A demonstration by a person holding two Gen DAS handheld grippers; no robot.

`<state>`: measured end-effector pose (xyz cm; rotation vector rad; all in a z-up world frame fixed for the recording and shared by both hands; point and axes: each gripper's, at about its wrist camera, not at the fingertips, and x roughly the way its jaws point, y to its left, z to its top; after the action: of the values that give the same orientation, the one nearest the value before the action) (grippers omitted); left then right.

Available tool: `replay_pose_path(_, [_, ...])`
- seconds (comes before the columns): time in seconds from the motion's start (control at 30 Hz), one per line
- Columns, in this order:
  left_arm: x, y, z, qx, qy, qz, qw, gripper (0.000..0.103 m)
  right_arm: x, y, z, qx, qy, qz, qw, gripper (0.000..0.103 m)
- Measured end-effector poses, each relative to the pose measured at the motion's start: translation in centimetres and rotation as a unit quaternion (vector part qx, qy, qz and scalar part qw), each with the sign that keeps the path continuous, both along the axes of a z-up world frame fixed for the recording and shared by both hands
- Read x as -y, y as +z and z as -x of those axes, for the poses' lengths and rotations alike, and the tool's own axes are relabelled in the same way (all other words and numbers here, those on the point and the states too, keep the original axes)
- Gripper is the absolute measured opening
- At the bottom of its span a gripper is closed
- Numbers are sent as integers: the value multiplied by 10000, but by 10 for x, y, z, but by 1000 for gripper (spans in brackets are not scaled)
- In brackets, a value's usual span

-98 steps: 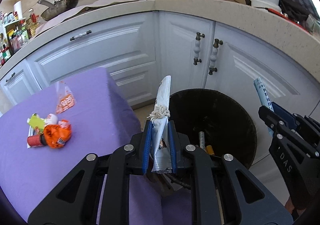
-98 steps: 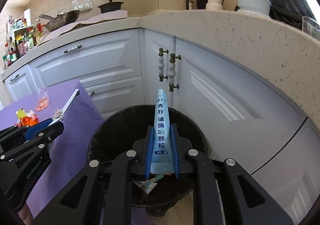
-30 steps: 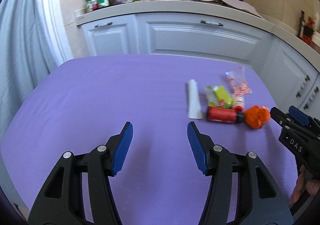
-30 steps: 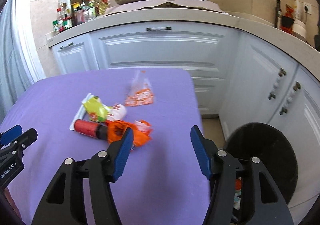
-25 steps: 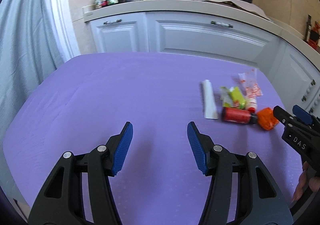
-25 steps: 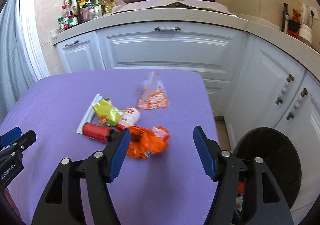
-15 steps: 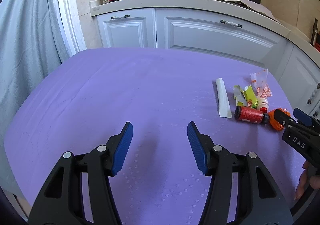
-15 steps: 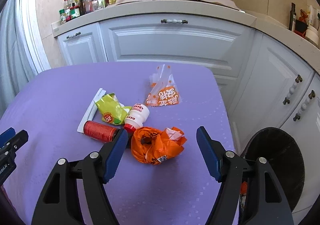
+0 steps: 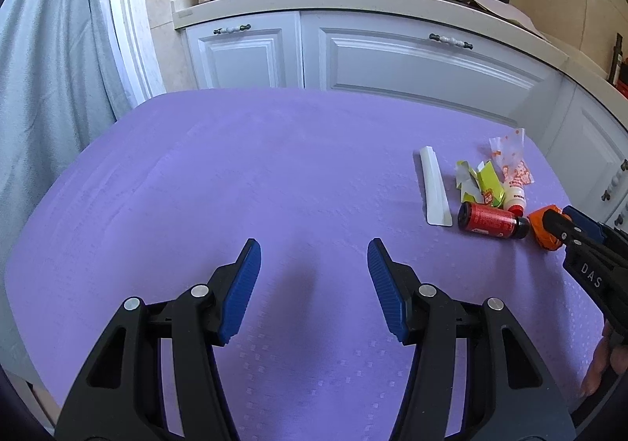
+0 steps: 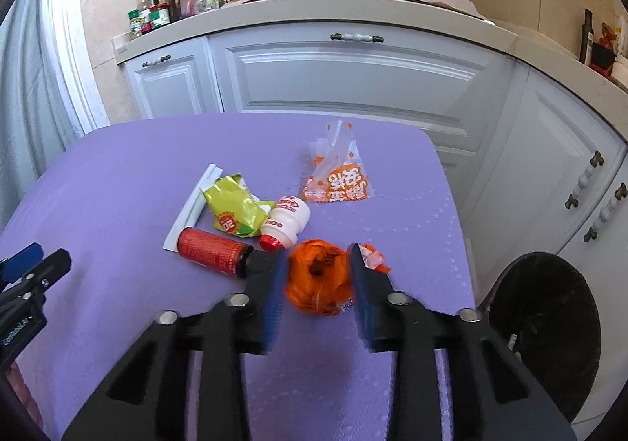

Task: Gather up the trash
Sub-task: 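Grasp the orange plastic bag with the right tool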

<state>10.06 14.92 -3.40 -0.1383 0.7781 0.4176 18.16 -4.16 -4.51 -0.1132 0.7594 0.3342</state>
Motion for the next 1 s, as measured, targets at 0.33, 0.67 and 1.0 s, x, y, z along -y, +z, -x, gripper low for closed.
replay_pose_path(0.33, [1, -1, 1, 9, 15, 5, 10000, 55, 5, 0, -3, 14, -146, -24, 9999, 58])
replay_pose_path(0.67, [-4, -3, 0, -4, 61, 62, 10000, 55, 2, -9, -12, -297, -38, 26, 9995, 60])
replay_pose_path(1.0, [5, -7, -4, -19, -75, 112, 9999, 55, 4, -9, -8, -328, 42, 16, 9995, 50])
